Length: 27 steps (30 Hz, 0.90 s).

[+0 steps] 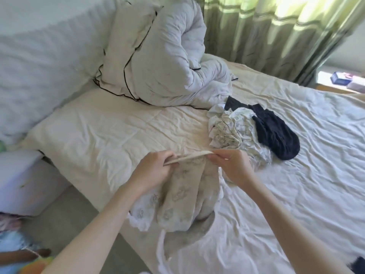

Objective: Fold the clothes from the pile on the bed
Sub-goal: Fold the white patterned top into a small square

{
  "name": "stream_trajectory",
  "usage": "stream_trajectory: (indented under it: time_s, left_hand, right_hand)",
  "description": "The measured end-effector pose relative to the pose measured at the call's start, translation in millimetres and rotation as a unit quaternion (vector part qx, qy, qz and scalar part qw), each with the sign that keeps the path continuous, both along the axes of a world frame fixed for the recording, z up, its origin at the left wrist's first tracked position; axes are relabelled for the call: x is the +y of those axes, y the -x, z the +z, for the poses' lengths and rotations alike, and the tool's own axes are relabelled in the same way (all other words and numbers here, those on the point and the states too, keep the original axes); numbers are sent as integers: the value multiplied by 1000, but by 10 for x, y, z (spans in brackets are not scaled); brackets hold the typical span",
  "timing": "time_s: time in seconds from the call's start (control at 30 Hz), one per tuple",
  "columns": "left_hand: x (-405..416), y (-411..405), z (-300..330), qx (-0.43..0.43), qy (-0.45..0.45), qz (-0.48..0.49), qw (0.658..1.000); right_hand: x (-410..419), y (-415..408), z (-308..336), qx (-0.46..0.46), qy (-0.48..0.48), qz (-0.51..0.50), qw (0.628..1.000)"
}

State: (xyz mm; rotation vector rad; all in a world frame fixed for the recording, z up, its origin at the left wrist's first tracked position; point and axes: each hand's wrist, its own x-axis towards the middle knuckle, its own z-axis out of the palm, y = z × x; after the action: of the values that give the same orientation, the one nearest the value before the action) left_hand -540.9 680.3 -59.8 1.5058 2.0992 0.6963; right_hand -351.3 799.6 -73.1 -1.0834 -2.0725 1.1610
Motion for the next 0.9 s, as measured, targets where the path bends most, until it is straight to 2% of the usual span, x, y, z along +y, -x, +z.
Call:
stream_trajectory:
  time_s: [0.17,0.3,0.4,0.47,0.53,0.6,0.77,0.83,0.9]
  left_hand:
    - [-361,286,620,53,-48,34,997]
    - [-473,439,1041,69,-109,67,989]
    - [-464,543,1269,30,-144,127,981]
    - [-452,632,1349,-13,-137,164,977]
    - [-456,715,1387,-71,-121,189,972]
    - [-455,765,1408,-116,-106,200,967]
    - [-488,836,1365,-141,-125,226,956]
    - [-502,859,1340,-133,-137,228,955]
    - [-538,904,1327,-113,-148,228,956]
  right_hand:
    - [-146,214,441,-28,-54,71,996]
    - [-140,462,874,-46,-126,37,990]
    - [-330,609,1229,-2,-161,-36,986]
    - [-658,639,1370,41,-143,39,988]
    - [-1055,633,1358,-11,-107,177,978]
    - [-1338,640,1225,-64,-100,237,964]
    - [-1713,873,881,-85,-226,217,946]
    - [-1700,960,860,-47,-287,201,935]
    - [-1582,1011,886,4,-302,187,935]
